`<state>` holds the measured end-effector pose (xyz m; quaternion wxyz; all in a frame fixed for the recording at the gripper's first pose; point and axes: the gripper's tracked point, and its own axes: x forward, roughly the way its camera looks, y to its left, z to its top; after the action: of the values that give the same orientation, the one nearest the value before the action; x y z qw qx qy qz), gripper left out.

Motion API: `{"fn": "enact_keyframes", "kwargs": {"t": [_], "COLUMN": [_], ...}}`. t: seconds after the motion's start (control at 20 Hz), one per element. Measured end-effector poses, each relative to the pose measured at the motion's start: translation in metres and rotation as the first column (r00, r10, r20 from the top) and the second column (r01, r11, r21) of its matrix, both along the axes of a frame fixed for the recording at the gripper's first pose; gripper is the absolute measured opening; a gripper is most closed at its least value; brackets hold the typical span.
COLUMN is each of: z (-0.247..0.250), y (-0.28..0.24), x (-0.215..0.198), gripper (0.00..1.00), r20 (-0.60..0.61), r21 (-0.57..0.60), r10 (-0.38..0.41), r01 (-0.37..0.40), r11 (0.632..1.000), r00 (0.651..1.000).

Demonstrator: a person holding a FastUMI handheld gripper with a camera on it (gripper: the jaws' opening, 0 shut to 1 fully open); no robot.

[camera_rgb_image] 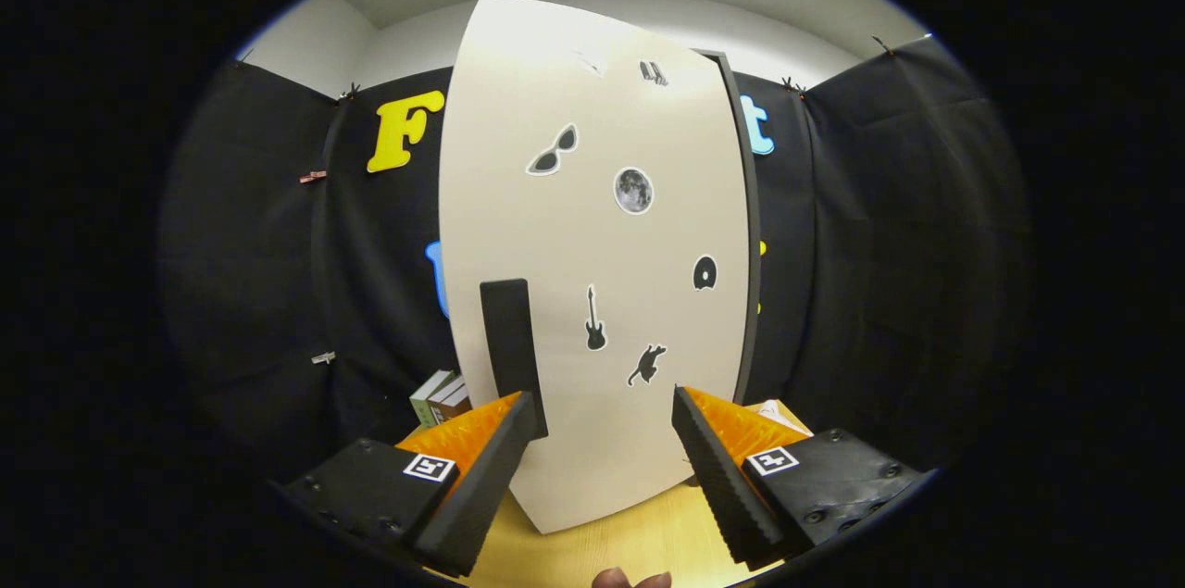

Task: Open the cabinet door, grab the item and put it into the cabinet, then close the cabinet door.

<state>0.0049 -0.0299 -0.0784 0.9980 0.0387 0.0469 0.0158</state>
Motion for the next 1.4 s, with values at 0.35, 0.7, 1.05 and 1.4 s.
{"fn": "enact_keyframes", "kwargs": {"t": [0.35, 0.7, 1.05, 1.4], "z": [0.014, 0.013, 0.02, 0.023], "y": [0.02, 0.019, 0.013, 0.004], "x": [0.005, 0.001, -0.003, -0.009], "gripper": [0.98, 0.98, 0.98, 0.98], "r20": [0.036, 0.026, 0.039, 0.05], "r21": [-0.021, -0.022, -0.007, -0.018], "r10": [0.019, 0.022, 0.024, 0.014], "r01": [-0.018, -0.022, -0.024, -0.013], "r11": [1.0, 1.0, 1.0, 1.0], "r00": [0.999, 0.999, 0.999, 0.999]}}
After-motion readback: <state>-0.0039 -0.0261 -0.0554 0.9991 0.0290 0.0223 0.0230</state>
